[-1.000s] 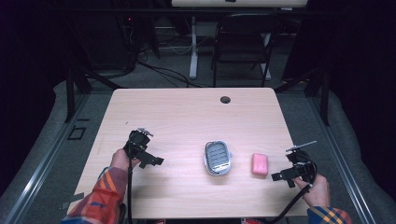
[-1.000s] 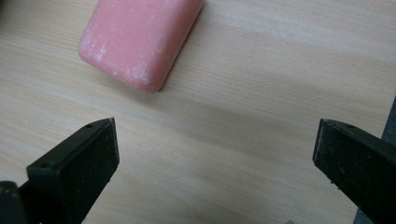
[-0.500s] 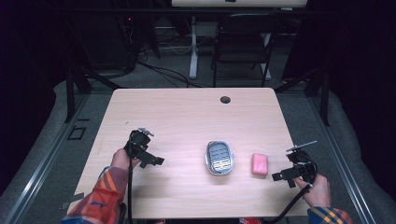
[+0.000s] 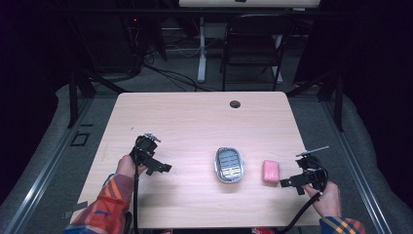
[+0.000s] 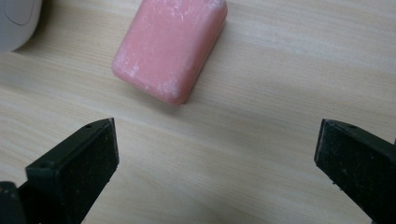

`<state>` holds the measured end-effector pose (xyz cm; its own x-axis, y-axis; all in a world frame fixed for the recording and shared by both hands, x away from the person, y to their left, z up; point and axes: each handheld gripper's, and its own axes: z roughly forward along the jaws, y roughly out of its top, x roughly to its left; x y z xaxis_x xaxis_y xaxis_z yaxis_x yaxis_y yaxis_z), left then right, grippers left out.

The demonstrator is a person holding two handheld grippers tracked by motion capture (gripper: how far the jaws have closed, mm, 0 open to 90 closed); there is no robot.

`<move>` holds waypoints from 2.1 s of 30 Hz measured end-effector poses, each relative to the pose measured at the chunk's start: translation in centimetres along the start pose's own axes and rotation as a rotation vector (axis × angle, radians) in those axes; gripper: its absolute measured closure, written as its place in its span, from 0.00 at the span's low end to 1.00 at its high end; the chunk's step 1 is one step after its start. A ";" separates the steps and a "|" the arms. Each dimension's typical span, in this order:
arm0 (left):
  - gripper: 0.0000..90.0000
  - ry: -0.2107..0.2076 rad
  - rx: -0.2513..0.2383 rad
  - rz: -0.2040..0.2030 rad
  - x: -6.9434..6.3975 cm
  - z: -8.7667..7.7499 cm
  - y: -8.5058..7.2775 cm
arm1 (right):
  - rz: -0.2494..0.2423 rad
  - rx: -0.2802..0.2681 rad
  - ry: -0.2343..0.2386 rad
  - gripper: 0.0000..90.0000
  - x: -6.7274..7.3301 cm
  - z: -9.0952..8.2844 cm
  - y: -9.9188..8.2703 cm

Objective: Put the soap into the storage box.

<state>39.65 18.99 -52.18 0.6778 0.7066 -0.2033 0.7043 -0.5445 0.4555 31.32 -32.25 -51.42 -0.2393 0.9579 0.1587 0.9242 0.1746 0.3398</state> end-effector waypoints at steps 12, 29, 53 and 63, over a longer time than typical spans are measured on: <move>0.00 0.002 0.006 0.007 -0.1 0.1 0.2 | -0.003 -0.018 0.017 0.00 1.0 -0.2 0.4; 0.00 -0.005 0.011 0.008 -0.2 0.3 0.3 | -0.013 -0.016 0.008 0.00 2.4 0.8 2.1; 0.00 -0.004 0.015 0.008 -0.2 0.4 0.4 | -0.028 0.050 -0.045 0.02 3.5 3.6 5.0; 0.00 -0.004 0.017 0.007 -0.2 0.4 0.4 | -0.027 0.060 -0.087 0.11 3.9 4.6 5.7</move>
<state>39.87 18.43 -52.28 0.6834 0.7010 -0.2037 0.7031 -0.5571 0.4419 37.00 -26.43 -53.17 -0.2399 0.9684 0.0683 0.9346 0.2113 0.2862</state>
